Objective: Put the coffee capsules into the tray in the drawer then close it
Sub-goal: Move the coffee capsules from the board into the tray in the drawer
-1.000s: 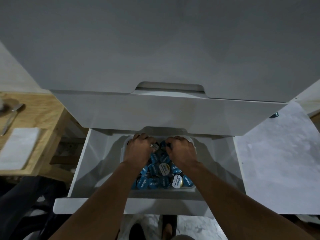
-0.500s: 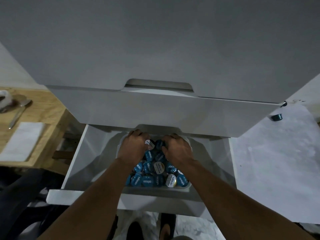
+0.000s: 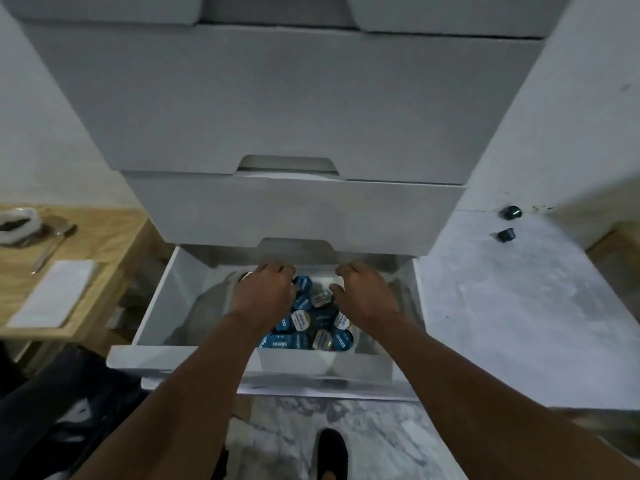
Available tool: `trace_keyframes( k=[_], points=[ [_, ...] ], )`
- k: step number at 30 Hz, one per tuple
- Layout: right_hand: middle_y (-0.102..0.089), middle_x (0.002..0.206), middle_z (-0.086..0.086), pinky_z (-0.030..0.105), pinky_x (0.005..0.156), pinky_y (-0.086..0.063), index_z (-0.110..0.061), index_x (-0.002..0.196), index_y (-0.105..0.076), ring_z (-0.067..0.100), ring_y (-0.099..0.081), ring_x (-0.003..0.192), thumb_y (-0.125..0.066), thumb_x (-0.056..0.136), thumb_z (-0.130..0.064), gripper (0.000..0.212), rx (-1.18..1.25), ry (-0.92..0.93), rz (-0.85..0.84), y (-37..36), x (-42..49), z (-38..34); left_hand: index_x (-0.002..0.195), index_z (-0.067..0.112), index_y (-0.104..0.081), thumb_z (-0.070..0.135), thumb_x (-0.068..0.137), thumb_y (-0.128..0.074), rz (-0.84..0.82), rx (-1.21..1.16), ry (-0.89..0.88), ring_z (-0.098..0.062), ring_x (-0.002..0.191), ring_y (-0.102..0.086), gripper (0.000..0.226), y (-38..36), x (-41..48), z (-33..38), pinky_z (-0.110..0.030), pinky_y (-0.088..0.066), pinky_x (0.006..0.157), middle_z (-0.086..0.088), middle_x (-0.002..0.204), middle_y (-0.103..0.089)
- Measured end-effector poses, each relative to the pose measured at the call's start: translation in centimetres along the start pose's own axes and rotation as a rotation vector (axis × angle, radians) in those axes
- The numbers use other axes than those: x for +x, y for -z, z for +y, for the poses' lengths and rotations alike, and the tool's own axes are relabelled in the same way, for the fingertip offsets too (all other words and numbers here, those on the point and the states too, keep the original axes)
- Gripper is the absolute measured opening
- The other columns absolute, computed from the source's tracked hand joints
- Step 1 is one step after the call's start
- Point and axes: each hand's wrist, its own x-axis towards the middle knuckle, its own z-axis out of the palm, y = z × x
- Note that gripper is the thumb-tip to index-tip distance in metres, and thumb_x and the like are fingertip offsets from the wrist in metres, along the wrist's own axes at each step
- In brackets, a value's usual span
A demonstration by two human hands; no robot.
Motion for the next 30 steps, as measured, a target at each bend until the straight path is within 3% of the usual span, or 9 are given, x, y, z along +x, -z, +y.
trace_keyframes(
  k=[6,15,23,30],
  points=[
    [-0.055,0.123,0.014,0.036,0.092,-0.044,-0.007,0.123,-0.055,0.030,-0.052,0.111,-0.049,0.095,-0.026,0.034,-0.070,-0.099,0.144,4.7,-6.5,2.6,0.124,0.012,-0.050,0.032,0.096,-0.042,0.093,-0.025,-0.167,-0.032,0.112,-0.052,0.035,1.4,-2.0,6.4,-0.042,-0.045,0.086,-0.012,0.123,-0.056],
    [-0.057,0.121,0.012,0.039,0.086,-0.048,-0.010,0.121,-0.055,0.030,-0.052,0.108,-0.053,0.093,-0.029,0.034,-0.155,-0.256,0.376,10.9,-12.6,10.1,0.118,0.010,-0.051,0.030,0.094,-0.044,0.302,-0.025,-0.408,-0.028,0.105,-0.053,0.031,4.2,-1.6,17.6,-0.039,-0.046,0.086,-0.010,0.117,-0.056],
    [-0.053,0.129,0.009,0.036,0.091,-0.045,-0.012,0.126,-0.051,0.028,-0.050,0.114,-0.053,0.093,-0.033,0.039,-0.155,-0.305,0.447,15.9,-13.8,20.9,0.101,0.009,-0.061,0.029,0.080,-0.066,0.385,0.031,-0.448,-0.029,0.080,-0.061,0.029,5.0,3.7,28.1,-0.036,-0.049,0.062,-0.010,0.094,-0.063],
    [-0.053,0.126,0.010,0.037,0.091,-0.045,-0.012,0.124,-0.052,0.029,-0.051,0.112,-0.052,0.093,-0.033,0.037,-0.143,-0.286,0.393,19.6,-13.6,32.5,0.102,0.009,-0.062,0.028,0.081,-0.066,0.388,-0.033,-0.396,-0.028,0.079,-0.061,0.028,3.3,9.2,38.6,-0.035,-0.049,0.061,-0.009,0.095,-0.064]
  ],
)
